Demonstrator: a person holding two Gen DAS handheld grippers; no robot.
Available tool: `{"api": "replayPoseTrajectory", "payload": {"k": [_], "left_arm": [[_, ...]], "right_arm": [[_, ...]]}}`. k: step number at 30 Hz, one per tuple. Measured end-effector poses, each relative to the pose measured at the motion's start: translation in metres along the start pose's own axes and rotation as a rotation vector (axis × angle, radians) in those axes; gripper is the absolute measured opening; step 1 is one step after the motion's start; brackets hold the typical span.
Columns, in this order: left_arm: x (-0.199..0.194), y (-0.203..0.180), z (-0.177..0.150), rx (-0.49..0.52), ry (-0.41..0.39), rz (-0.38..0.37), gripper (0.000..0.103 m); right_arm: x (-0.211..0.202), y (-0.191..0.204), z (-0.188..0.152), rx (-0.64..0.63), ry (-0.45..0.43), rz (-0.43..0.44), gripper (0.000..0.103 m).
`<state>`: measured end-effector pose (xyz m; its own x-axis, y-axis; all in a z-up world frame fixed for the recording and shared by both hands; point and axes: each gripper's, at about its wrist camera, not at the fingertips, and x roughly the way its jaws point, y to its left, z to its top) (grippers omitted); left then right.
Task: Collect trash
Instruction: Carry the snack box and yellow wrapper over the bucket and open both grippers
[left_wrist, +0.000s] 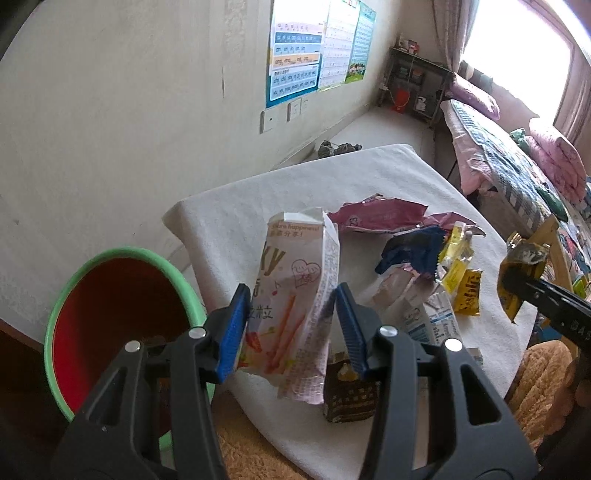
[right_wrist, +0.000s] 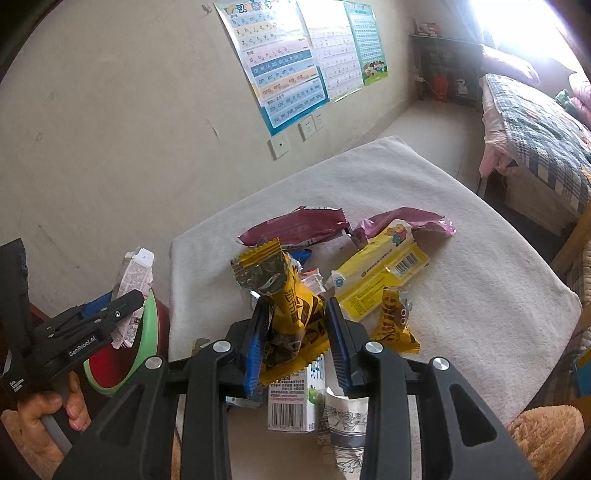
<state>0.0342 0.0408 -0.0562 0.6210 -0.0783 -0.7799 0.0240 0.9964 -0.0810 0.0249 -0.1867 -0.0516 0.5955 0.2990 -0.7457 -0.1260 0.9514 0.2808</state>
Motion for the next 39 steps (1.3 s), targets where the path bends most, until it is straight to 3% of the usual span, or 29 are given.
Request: {"api": "replayPoseTrajectory", "payload": {"k": [16,39], "left_arm": [[-0.006,0.031,0.000,-0.051,-0.019,0.060,0.046],[-0.007,0.106,-0.030,-0.175,0.014,0.145,0.046]], "right_arm": [[0.000,0.033,-0.001,-0.069,0.007,0.047,0.032],[0.026,0.084,-0.005,-0.183,0.075,0.080,0.032]]}}
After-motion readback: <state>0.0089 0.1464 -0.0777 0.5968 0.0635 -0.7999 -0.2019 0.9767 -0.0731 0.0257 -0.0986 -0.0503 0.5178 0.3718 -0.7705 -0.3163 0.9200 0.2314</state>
